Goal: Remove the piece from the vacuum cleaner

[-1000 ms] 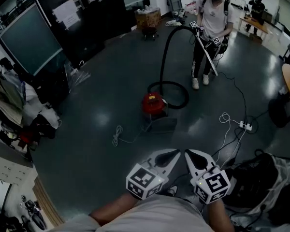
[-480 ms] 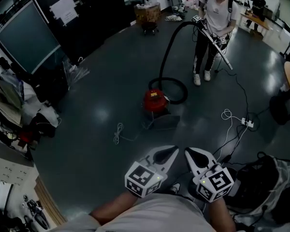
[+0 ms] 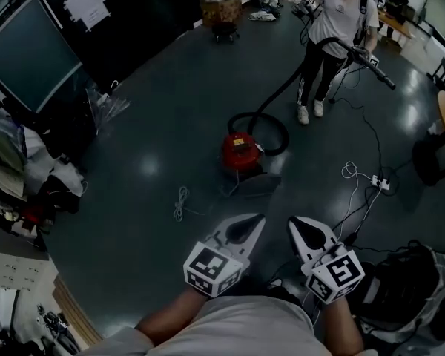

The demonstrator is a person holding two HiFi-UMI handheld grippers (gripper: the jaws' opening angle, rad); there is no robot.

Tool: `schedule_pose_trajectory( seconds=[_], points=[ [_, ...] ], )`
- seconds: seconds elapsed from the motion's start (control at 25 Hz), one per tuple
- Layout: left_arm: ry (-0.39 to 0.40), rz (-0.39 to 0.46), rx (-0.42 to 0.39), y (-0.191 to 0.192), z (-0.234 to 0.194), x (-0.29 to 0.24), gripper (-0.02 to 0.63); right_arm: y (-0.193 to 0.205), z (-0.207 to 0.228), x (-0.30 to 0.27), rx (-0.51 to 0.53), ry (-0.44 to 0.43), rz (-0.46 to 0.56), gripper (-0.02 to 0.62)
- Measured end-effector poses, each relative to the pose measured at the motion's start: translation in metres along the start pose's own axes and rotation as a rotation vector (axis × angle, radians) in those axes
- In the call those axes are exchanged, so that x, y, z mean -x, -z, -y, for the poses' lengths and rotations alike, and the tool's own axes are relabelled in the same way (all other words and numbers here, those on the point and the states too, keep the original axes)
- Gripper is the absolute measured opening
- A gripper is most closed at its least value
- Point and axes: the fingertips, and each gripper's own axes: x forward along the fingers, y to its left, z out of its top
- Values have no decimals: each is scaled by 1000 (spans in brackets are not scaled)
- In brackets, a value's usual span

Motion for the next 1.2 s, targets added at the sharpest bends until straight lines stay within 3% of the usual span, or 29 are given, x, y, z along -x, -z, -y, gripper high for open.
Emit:
schedule_pose_trajectory(
  seconds=[0.32,0.64,0.96,1.2],
  points=[
    [-13,19,-4,-9,-61,-7,6,0,25,-37,-9,74,-10,17],
    [-5,-8,-2,-6,-93,-44,6,2,66,-80,-10,75,-36,17],
    [-15,-59,-34,6,-151,-144,6,21,170,-150,-17,36,-87,17],
    [-17,-94,-29,28,-204,-223,6,58,252,-215,13,-28,-191,17]
  ],
)
